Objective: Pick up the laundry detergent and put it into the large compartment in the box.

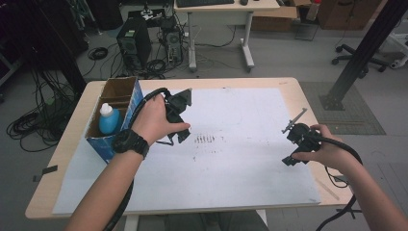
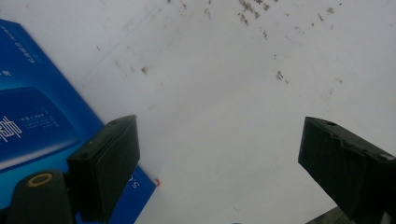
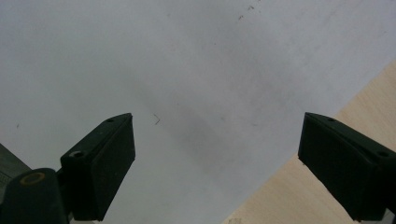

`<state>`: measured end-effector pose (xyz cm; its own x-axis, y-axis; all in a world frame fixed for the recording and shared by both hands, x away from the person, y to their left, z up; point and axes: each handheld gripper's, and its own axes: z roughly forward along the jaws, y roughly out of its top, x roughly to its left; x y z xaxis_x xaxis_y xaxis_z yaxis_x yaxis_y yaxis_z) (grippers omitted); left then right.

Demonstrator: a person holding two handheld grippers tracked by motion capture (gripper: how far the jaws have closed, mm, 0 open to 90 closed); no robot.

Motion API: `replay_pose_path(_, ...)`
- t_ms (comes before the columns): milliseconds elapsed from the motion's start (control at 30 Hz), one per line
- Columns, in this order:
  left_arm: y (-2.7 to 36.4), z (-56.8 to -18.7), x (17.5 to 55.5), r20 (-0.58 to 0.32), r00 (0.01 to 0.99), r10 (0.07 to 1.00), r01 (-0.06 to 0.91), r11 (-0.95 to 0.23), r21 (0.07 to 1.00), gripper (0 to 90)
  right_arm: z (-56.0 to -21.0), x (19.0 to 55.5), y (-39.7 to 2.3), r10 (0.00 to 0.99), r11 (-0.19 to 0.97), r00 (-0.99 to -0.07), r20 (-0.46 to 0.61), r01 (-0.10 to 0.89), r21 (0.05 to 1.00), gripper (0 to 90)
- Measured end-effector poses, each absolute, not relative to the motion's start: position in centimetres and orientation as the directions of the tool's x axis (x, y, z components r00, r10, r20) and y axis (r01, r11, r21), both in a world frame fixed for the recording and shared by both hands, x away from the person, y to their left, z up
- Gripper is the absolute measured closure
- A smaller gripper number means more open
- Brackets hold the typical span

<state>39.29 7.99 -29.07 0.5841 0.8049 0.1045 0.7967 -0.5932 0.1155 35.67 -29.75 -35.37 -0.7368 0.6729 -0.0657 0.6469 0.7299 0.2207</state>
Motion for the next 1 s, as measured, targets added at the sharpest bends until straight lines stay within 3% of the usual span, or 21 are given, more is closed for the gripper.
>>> replay_pose_path(1000,8.06,-29.39,39.39,0.106,0.579,0.808,0.801,-0.588,0.112,13.0,-35.44,35.77,-29.58,0.670,0.732,-0.740,-0.064,0.645,0.219,11.0)
